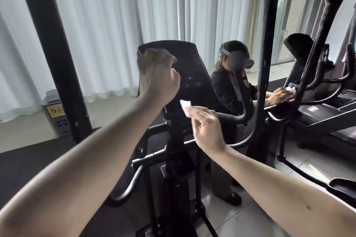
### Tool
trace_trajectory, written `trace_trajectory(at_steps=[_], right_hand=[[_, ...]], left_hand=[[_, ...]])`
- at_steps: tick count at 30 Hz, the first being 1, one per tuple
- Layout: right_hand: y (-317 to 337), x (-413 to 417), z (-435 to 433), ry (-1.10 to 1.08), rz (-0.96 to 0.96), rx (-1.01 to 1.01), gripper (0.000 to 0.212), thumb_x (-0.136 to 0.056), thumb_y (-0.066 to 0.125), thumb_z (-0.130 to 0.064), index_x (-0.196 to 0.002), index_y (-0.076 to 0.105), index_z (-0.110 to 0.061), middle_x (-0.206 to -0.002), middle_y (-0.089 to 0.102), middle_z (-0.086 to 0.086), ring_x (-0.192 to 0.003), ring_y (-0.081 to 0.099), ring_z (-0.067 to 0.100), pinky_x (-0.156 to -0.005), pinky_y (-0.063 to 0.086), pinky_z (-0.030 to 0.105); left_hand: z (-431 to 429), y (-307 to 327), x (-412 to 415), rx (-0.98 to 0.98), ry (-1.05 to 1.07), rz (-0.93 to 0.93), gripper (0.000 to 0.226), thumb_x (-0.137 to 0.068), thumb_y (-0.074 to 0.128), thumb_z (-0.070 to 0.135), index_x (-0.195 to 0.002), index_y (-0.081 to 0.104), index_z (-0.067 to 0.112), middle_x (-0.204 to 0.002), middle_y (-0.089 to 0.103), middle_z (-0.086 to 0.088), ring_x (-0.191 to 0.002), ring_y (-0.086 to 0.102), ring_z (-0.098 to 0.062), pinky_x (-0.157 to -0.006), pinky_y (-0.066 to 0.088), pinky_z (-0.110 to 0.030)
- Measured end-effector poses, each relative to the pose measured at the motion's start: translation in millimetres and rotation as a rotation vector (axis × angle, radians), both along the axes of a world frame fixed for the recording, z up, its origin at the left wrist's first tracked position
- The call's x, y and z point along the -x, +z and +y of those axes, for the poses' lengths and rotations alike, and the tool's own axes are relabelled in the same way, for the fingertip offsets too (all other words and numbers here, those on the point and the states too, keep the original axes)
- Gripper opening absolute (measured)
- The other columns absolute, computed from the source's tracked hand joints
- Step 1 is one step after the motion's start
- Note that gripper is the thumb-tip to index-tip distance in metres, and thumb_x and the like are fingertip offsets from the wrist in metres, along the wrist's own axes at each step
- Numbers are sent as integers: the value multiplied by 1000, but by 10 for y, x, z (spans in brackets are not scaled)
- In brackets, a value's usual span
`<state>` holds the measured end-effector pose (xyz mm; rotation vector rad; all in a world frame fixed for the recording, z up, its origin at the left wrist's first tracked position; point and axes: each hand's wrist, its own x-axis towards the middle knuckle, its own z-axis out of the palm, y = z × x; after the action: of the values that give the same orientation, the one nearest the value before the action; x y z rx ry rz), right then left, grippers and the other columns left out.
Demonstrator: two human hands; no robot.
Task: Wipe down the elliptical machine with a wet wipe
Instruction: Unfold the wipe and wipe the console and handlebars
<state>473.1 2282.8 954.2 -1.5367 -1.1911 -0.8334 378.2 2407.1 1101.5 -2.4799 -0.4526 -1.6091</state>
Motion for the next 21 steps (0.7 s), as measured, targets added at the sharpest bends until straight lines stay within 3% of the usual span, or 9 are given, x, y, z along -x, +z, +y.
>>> trace_trajectory(at_steps=[3,6,9,12,16,18,21], right_hand=[[-76,-172,-148,-107,324,-101,23,-99,64,-8,-117,77,-12,-88,59,-26,-95,63,12,-96,41,6],[-36,-294,-127,-167,518,-170,22,-101,63,-15,-119,76,-13,-80,61,-16,-94,58,9,-90,31,-4],[27,-296,56,-159,582,-192,19,-97,64,-9,-112,76,-10,-92,73,5,-95,64,19,-92,37,3],[74,-93,284,-49,631,-170,11,-93,67,-8,-102,74,-10,-95,72,-2,-92,67,16,-93,51,27],[109,220,494,111,609,-79,5,-91,72,-10,-95,75,-11,-95,71,-8,-90,66,7,-85,45,9],[123,142,489,107,602,-55,4,-89,73,-11,-92,76,-12,-94,72,-6,-92,66,9,-87,45,10],[145,-299,391,-26,654,-133,5,-85,74,-12,-86,78,-15,-86,75,-3,-86,70,16,-90,55,34]], left_hand=[[-250,-542,35,70,-107,76,32,-86,60,8,-117,65,15,-119,59,3,-121,44,-21,-106,37,-39],[-342,-1051,52,394,-124,98,47,-88,55,2,-134,54,10,-135,46,0,-132,35,-20,-116,32,-40],[-359,-1316,54,681,-76,91,61,-89,48,2,-149,37,7,-149,30,2,-141,24,-20,-122,24,-42],[-355,-1380,36,749,-33,100,64,-93,48,4,-155,32,10,-153,27,4,-143,21,-20,-122,23,-46],[-289,-1401,14,806,-88,57,63,-94,45,2,-155,36,13,-151,34,5,-142,26,-18,-123,19,-40],[-261,-1421,4,818,-100,21,62,-93,44,0,-154,40,13,-149,38,5,-139,30,-18,-122,19,-37],[-225,-1459,10,815,-122,0,64,-90,47,-1,-152,44,15,-144,41,9,-136,35,-15,-120,27,-43]])
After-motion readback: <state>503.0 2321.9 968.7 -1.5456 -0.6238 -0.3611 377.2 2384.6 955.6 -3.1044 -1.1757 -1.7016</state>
